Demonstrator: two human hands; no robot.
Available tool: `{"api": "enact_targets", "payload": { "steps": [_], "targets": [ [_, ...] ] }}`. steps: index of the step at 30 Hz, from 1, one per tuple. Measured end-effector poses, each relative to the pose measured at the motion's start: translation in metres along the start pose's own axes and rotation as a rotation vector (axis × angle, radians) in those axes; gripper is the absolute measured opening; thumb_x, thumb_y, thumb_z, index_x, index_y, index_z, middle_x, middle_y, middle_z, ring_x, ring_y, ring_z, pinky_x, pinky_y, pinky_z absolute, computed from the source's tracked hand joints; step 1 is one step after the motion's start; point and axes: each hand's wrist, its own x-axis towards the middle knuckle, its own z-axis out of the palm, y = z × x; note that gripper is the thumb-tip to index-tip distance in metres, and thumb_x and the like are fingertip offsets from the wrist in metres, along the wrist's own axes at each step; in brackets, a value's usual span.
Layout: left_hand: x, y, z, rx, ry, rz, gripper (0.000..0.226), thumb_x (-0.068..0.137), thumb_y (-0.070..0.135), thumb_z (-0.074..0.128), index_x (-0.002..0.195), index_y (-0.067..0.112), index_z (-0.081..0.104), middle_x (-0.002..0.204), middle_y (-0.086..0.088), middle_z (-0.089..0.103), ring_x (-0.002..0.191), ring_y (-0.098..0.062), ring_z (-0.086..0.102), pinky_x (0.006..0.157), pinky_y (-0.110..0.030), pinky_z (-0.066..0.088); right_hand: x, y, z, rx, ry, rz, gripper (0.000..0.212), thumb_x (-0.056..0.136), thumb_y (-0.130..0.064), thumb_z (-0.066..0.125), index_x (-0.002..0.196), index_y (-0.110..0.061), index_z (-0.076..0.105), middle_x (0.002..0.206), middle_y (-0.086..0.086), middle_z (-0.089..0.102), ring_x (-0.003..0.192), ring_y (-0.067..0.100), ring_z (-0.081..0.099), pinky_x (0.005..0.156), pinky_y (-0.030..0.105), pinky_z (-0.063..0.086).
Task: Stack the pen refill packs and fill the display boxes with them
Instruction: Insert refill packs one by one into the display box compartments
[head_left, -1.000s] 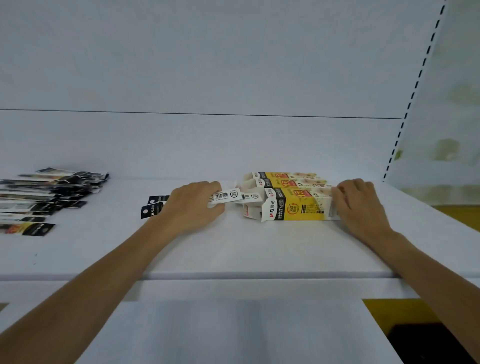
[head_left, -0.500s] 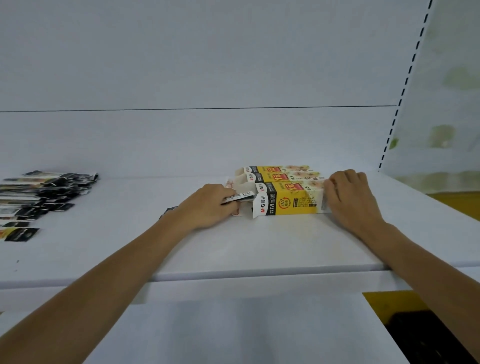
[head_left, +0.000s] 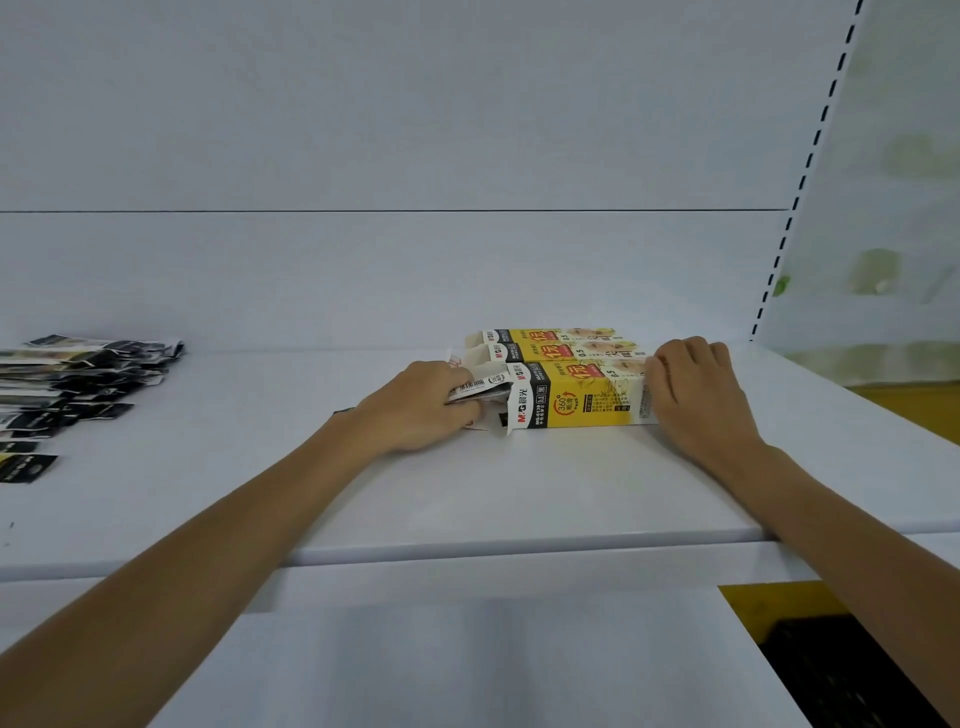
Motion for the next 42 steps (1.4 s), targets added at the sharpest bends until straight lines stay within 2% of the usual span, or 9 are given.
{"api": "enact_targets", "payload": {
  "steps": [13,19,24,28,31,34,37,40,42],
  "targets": [
    [0.007,0.003,0.002,0.138,-0.027,-0.001,0.036,0.095,0.031,0.028,0.093,0.009,0.057,0.093,-0.005,0.045,0.091,-0.025,0.050,0.080,-0.041,0.043,-0.001,-0.001,0.004,0.013,0.061,0.008,0.013,0.073,0.015,0.051,0.068,0.003,0.051,0.069,0.020,0.053,0.059,0.032,0.047,0.055,0.037,0.038],
    [0.012,0.022,0.002,-0.022,0.179,0.010,0.025,0.091,0.027,0.050,0.107,0.010,0.042,0.097,-0.003,0.055,0.084,-0.024,0.056,0.074,-0.036,0.045,-0.002,0.000,0.001,-0.019,0.022,-0.005,0.017,0.065,0.012,0.068,0.070,0.006,0.054,0.070,0.022,0.055,0.060,0.033,0.049,0.055,0.036,0.037],
    [0.017,0.025,0.001,-0.291,0.084,0.135,0.006,0.085,0.011,0.059,0.086,0.014,0.054,0.088,0.003,0.057,0.061,0.005,0.057,0.054,-0.007,0.041,-0.001,0.000,0.002,0.008,0.005,0.002,0.016,0.067,0.012,0.066,0.068,0.004,0.052,0.069,0.021,0.054,0.059,0.033,0.048,0.056,0.037,0.038],
    [0.017,0.018,-0.008,-0.282,0.017,0.128,0.017,0.082,0.011,0.064,0.079,0.028,0.060,0.092,0.013,0.061,0.085,0.003,0.057,0.070,-0.003,0.042,-0.001,0.000,0.006,0.057,-0.019,0.065,0.016,0.071,0.014,0.062,0.069,0.003,0.050,0.072,0.019,0.053,0.063,0.033,0.046,0.051,0.038,0.041],
    [0.010,0.012,-0.011,-0.211,0.151,0.154,0.022,0.077,0.021,0.071,0.096,0.031,0.063,0.103,0.010,0.060,0.097,-0.006,0.055,0.082,-0.019,0.043,-0.001,-0.001,0.002,0.053,-0.008,0.064,0.015,0.070,0.018,0.057,0.068,0.003,0.051,0.070,0.019,0.053,0.062,0.034,0.047,0.049,0.036,0.039],
    [-0.001,-0.002,-0.019,-0.009,0.294,-0.080,0.042,0.081,0.049,0.061,0.116,0.029,0.053,0.118,0.006,0.055,0.109,-0.015,0.052,0.091,-0.033,0.040,-0.003,-0.001,0.004,0.068,-0.024,0.042,0.010,0.076,0.014,0.050,0.071,0.005,0.052,0.072,0.020,0.052,0.064,0.034,0.047,0.049,0.036,0.038],
    [-0.015,-0.026,-0.028,0.015,0.203,-0.453,0.053,0.083,0.056,0.050,0.122,0.021,0.047,0.120,-0.002,0.054,0.111,-0.023,0.050,0.088,-0.034,0.039,-0.005,0.000,0.012,0.112,-0.083,0.097,0.033,0.087,-0.004,0.022,0.078,0.004,0.052,0.078,0.020,0.051,0.071,0.034,0.044,0.049,0.036,0.037],
    [-0.032,-0.035,-0.025,-0.049,0.146,-0.597,0.061,0.074,0.060,0.047,0.114,0.014,0.049,0.104,-0.004,0.047,0.096,-0.025,0.048,0.076,-0.030,0.037,-0.004,-0.001,0.013,0.094,-0.113,0.100,0.019,0.086,0.001,0.033,0.081,0.003,0.051,0.081,0.021,0.050,0.073,0.034,0.043,0.049,0.039,0.040],
    [-0.037,-0.034,-0.018,-0.127,0.209,-0.589,0.045,0.085,0.048,0.048,0.110,0.011,0.052,0.102,-0.005,0.048,0.091,-0.024,0.048,0.069,-0.029,0.037,-0.003,-0.002,0.011,0.150,-0.105,0.204,0.008,0.087,0.001,0.044,0.083,0.001,0.051,0.082,0.018,0.049,0.074,0.031,0.041,0.052,0.038,0.038]
  ]
}}
